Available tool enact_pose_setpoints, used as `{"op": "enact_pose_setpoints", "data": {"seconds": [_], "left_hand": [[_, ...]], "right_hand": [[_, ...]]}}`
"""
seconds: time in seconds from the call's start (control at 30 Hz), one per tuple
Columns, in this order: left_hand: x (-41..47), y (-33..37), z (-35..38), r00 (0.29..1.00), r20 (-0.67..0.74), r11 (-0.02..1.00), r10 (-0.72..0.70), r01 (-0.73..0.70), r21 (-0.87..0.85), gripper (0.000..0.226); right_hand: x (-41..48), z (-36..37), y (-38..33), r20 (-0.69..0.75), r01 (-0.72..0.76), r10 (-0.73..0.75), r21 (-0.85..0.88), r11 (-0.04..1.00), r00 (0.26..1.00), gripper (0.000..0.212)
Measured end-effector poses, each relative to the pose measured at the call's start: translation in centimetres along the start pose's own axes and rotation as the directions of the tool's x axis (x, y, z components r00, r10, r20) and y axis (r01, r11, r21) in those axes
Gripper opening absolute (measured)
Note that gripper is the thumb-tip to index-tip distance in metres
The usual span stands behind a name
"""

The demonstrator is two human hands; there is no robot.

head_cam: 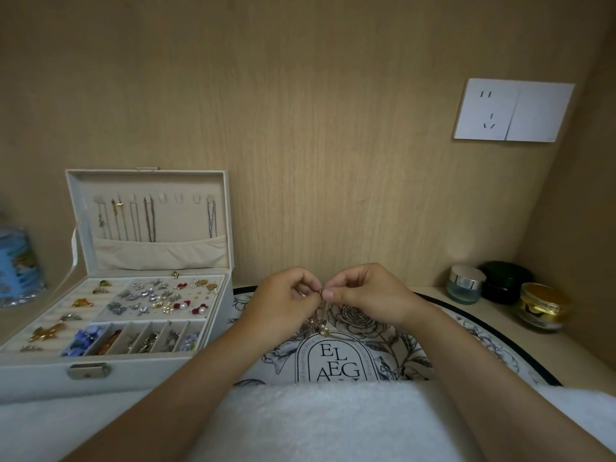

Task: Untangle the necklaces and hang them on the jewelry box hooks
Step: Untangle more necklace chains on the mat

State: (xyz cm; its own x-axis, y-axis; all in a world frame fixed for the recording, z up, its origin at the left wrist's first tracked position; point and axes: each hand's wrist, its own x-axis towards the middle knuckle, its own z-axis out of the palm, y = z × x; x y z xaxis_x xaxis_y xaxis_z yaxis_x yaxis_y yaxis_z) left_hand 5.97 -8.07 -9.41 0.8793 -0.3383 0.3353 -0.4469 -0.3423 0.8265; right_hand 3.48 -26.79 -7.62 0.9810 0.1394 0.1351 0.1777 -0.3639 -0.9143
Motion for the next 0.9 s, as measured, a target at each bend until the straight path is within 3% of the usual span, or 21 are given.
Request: {"op": "enact_pose_setpoints", "data": {"seconds": [0.13, 0.23, 0.3, 0.4, 0.5, 0.57, 0.63, 0.73, 0.9], "left_hand": [[-0.3, 0.2, -0.5, 0.987, -0.003, 0.962, 0.160, -0.155, 0.226, 0.011], [-0.3, 0.5, -1.5, 0.897, 0.113, 0.660, 0.428, -0.395, 0.639, 0.009], [-0.3, 0.8, -1.7, 0.897, 0.165, 0.586, 0.409, -0.397, 0.706, 0.011], [-0.3, 0.9, -1.3, 0.953, 0.125, 0.771, 0.275, -0.297, 0.563, 0.011], [-0.2, 0.6, -0.6, 0.995, 0.066, 0.981, 0.071, -0.082, 0.175, 0.022], [-0.1, 0.3, -0.3, 0.998, 0.063, 1.000, 0.008, -0.010, 0.027, 0.016], [0.0, 0.0, -0.4, 0.999, 0.037, 1.000, -0.013, 0.013, -0.015, 0.013], [0.0, -0.2, -0.3, 0.999, 0.032, 1.000, -0.006, 0.005, 0.022, 0.012], [-0.1, -0.5, -0.2, 0.997, 0.055, 0.999, -0.045, 0.043, 0.031, 0.014]], "right_hand": [[0.0, -0.2, 0.2, -0.004, -0.005, 0.005, -0.015, 1.000, 1.000, 0.001], [0.0, -0.5, 0.4, 0.005, -0.039, 0.039, -0.035, 0.999, 0.999, 0.003], [0.0, -0.3, 0.5, -0.003, -0.061, 0.061, -0.041, 0.997, 0.998, 0.006], [0.1, -0.1, 0.4, -0.022, -0.071, 0.071, -0.029, 0.997, 0.997, 0.007], [0.1, 0.0, 0.3, -0.029, -0.069, 0.069, -0.013, 0.998, 0.997, 0.003], [0.0, 0.0, 0.0, -0.018, -0.074, 0.074, 0.008, 0.997, 0.997, 0.009], [-0.1, 0.0, -0.1, 0.001, -0.080, 0.080, -0.001, 0.997, 0.997, 0.017], [-0.2, 0.1, 0.0, 0.030, -0.078, 0.079, -0.045, 0.996, 0.996, 0.028], [-0.3, -0.5, -0.3, 0.044, -0.084, 0.085, -0.026, 0.996, 0.995, 0.017]]}}
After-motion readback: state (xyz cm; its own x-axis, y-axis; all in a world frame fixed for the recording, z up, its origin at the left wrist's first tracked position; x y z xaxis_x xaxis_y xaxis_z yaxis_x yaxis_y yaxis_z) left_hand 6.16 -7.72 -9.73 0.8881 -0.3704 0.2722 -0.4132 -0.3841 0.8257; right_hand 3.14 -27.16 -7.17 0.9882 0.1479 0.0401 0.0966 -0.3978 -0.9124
